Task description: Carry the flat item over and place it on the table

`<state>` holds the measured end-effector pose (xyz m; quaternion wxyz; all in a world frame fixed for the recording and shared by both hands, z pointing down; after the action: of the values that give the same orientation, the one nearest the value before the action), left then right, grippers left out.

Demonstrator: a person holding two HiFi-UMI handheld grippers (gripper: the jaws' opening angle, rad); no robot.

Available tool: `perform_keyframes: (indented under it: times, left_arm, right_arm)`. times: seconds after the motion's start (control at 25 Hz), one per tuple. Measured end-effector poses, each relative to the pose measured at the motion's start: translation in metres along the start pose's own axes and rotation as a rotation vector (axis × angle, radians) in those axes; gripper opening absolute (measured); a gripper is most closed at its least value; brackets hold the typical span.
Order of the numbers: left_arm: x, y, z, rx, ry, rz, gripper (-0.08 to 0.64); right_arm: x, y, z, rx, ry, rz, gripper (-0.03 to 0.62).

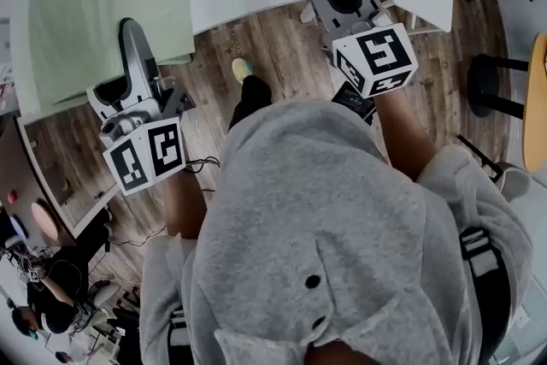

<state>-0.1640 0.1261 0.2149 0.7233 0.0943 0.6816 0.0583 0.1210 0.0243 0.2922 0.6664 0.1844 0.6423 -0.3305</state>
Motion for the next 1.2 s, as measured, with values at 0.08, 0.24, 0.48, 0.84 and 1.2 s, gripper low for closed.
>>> perform_keyframes:
  times: [0.08, 0.24, 0.48, 0.84, 1.2]
  left_arm:
    - [-0.002, -0.009, -0.006, -0.006, 0.001, -0.001, 0.281]
    - [-0.01, -0.028, -0.019, -0.013, 0.006, -0.013, 0.281]
    - [-0.022, -0.055, -0.034, -0.016, 0.053, -0.033, 0.281]
    - [-0.029, -0.077, -0.062, -0.014, 0.066, -0.039, 0.281]
    - [-0.04, -0.094, -0.09, -0.032, 0.067, -0.046, 0.281]
  right_arm:
    - [0.003, -0.011, 0.0, -0.001, 0.001, -0.005, 0.028]
    - [0.004, -0.034, 0.0, -0.002, 0.0, -0.022, 0.028]
    - [0.008, -0.062, 0.004, -0.004, 0.001, -0.039, 0.028]
    - [0.017, -0.097, -0.005, -0.01, 0.009, -0.047, 0.028]
    - [0.022, -0.13, -0.018, -0.024, 0.021, -0.058, 0.028]
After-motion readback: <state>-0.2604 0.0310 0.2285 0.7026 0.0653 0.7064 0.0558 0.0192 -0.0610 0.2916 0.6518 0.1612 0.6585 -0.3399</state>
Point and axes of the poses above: the fingertips, and each gripper's own axes: y backward along the fingers, z to its right, x out of its top, the point moved 5 cm from there along y, backward along the fingers, and after that the axes turned 9 degrees about -y, right-handed, at the moved point
